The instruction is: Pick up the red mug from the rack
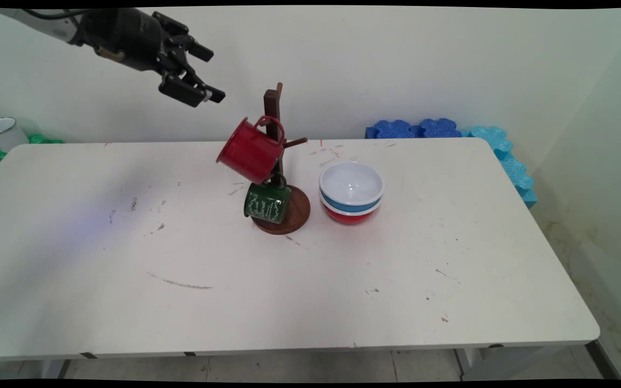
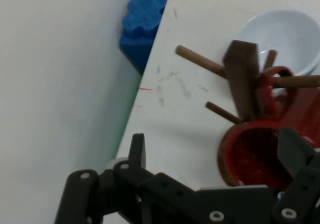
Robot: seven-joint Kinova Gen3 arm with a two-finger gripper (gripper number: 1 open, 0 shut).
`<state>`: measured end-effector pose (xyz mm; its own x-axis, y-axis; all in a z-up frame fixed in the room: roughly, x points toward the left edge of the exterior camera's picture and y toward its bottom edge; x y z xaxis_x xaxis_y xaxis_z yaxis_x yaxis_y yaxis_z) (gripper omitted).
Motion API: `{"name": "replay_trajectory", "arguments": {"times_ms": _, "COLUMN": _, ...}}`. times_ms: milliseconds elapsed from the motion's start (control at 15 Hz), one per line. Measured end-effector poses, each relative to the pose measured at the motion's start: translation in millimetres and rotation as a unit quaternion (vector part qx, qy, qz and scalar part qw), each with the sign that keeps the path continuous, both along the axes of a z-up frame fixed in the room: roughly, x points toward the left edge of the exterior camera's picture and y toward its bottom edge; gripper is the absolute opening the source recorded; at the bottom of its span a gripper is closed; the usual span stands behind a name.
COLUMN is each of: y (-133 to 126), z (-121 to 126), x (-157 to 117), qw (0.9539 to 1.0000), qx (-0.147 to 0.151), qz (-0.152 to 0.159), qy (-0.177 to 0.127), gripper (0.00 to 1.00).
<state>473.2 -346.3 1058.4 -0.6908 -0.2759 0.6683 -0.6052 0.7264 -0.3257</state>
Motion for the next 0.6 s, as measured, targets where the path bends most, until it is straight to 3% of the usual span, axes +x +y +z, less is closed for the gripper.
{"name": "replay_trajectory", "arguments": {"times_ms": 600, "y": 34.5, "z": 6.8, "x": -9.3, "qw": 0.9969, "qx": 0.061, "qz": 0.025, "qy": 0.043, "gripper": 1.0}}
